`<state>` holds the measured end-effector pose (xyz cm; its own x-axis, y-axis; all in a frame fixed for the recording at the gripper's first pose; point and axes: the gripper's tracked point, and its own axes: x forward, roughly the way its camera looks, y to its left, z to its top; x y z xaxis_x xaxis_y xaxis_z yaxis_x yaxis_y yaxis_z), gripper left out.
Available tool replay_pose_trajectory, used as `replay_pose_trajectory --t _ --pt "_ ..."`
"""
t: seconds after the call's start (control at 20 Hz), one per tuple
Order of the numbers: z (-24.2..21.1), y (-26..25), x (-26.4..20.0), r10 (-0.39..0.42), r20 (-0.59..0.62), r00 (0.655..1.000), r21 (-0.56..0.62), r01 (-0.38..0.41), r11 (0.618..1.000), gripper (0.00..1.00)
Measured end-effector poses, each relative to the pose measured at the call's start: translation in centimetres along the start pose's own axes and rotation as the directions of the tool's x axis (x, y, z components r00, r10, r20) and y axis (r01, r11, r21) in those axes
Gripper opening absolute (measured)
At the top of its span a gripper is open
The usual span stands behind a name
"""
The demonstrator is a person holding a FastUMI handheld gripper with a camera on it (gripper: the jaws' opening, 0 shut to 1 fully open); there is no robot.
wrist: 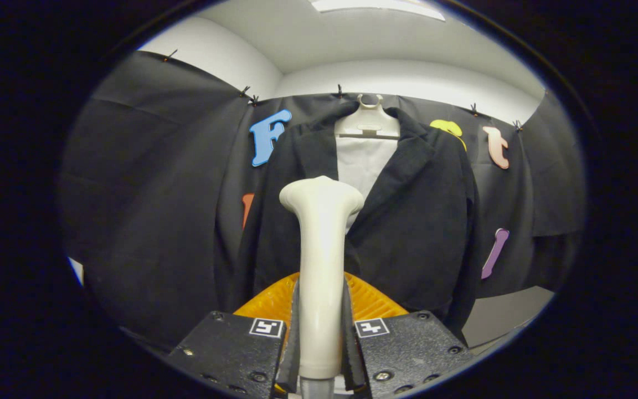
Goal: Iron the clothes twice with a garment steamer, once on the left side and once on the right side.
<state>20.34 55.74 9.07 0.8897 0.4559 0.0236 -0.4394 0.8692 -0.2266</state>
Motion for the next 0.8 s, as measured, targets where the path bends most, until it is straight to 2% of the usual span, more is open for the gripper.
replay_pose_trajectory --t 0.8 --pt "-8.0 1.6 -1.7 0.023 -0.160 0.987 -0.035 -0.029 0.999 0.34"
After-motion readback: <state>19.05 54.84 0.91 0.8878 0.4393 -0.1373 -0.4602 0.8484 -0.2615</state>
